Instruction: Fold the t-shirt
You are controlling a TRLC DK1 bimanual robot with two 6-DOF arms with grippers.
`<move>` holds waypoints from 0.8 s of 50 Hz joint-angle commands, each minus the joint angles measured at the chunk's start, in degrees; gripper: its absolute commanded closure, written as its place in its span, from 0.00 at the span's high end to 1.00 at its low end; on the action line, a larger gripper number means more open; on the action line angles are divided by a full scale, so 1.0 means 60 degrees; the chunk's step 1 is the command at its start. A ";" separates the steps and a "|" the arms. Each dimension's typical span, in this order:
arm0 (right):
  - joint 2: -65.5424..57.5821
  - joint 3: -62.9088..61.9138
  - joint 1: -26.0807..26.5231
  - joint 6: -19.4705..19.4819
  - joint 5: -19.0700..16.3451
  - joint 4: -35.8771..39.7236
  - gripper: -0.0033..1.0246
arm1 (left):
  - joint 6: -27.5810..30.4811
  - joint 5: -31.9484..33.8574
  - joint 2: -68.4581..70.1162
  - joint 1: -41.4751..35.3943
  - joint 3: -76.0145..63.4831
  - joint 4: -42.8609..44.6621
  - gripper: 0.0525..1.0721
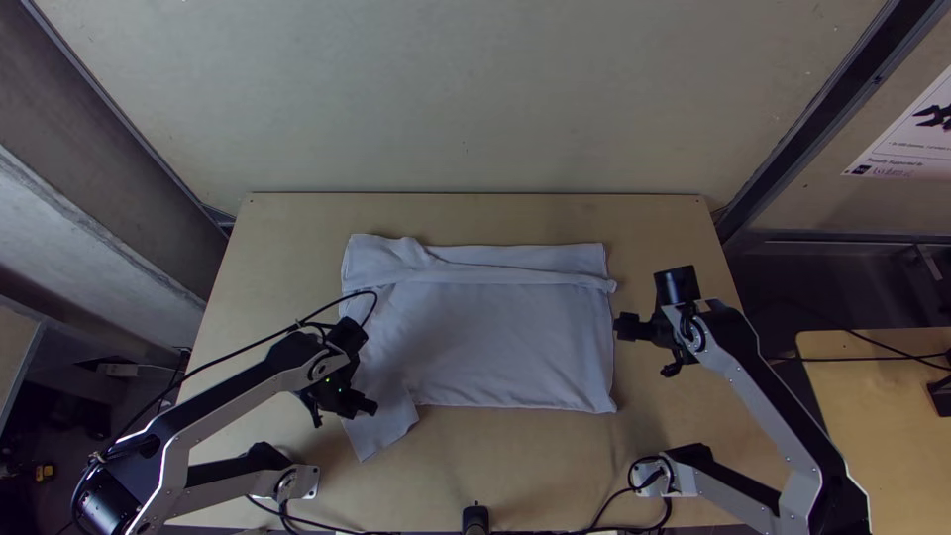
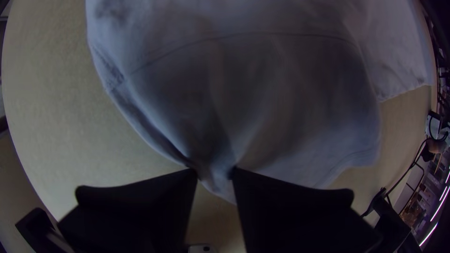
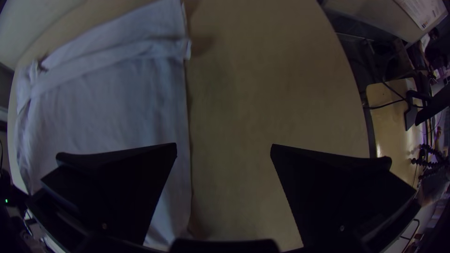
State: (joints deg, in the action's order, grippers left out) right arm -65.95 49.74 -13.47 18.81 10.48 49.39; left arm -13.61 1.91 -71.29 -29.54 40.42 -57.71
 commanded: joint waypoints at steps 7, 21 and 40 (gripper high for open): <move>0.0401 -0.0599 -0.0376 -0.0044 -0.0795 0.1305 0.89 | -0.0398 0.0077 -0.0131 -0.0086 0.0001 0.0361 0.03; -0.0067 -0.1273 -0.0904 0.0073 -0.1615 0.1862 0.88 | 0.0100 0.0062 0.0294 0.1056 0.0616 0.0185 0.03; -0.0697 -0.1551 -0.2119 0.0601 -0.2128 0.1920 0.84 | 0.1740 0.0077 0.0748 0.3268 0.0997 -0.0430 0.03</move>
State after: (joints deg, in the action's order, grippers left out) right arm -69.08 42.35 -24.18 20.18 -1.63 60.18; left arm -6.61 2.33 -67.92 -12.51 45.98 -58.48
